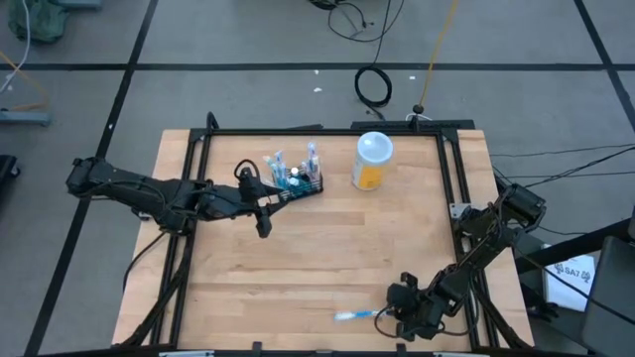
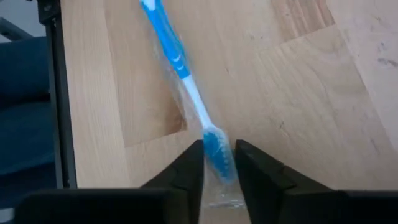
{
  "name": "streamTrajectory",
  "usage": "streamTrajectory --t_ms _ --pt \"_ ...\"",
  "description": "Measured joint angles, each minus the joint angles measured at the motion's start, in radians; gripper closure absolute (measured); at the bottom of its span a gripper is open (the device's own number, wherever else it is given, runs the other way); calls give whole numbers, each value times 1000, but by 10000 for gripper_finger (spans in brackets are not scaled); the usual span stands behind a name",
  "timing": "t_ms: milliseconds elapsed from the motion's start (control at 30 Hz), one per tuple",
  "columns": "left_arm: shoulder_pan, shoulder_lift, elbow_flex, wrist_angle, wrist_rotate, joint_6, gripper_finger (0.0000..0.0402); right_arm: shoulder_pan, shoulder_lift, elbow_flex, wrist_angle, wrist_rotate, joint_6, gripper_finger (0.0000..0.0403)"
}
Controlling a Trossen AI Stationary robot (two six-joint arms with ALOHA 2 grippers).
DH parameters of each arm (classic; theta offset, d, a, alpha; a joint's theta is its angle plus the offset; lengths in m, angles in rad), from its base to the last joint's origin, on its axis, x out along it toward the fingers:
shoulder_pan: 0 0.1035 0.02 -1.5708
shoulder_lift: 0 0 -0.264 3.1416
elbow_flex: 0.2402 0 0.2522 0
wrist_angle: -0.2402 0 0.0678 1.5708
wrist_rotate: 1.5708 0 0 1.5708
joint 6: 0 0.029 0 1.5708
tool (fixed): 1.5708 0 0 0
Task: Pick & Place toothbrushing station
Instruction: Put the blue toothbrush into the black mesh organizer
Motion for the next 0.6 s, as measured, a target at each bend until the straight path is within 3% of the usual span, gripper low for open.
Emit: streamTrajectory --t_ms 200,400,600 --pt "-3 -28 0 -28 5 48 218 -28 0 1 4 9 -32 394" --pt "-3 -86 1 -53 2 121 217 -88 -7 1 1 30 -63 400" --pt "-3 -191 1 -117 0 190 217 -200 -76 1 17 105 -269 402"
